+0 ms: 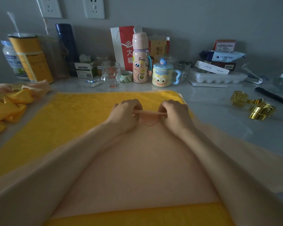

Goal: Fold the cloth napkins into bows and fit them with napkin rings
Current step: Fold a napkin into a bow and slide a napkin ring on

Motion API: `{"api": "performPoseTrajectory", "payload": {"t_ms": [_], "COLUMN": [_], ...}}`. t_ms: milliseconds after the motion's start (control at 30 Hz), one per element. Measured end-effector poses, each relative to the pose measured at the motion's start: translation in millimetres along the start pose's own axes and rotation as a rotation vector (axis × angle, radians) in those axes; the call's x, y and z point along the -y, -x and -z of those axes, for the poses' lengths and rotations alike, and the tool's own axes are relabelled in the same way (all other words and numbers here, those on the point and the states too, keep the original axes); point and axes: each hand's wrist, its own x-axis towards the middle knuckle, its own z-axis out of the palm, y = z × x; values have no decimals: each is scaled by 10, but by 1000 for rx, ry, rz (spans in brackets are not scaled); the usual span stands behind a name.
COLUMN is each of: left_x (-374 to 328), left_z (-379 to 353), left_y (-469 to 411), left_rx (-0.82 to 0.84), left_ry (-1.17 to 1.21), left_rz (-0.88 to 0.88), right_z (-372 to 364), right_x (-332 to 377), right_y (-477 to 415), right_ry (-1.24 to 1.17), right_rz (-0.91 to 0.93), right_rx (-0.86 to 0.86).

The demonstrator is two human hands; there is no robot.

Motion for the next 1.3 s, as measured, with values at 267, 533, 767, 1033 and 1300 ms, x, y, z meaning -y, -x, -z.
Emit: {"api": "performPoseTrajectory", "payload": {"t_ms": [267,533,767,1033,1300], "left_x": [-91,-78,-49,-7,-81], "left_z": [10,-109,-116,152,107], "left_y": [-4,72,24,-63,-5], "left_rx": [87,362,452,481,256], "left_ry": [-18,-244,-256,68,29], "left_rz": [60,96,191,117,75], "right_z": [43,30,-31,46,132], "right_x": [107,330,118,22,45], "right_y": [79,76,50,35,17], "right_ry": [183,90,22,-128,-134], "right_rz": [138,125,-59,-30,20], "right_rx": [97,145,508,263,202]}}
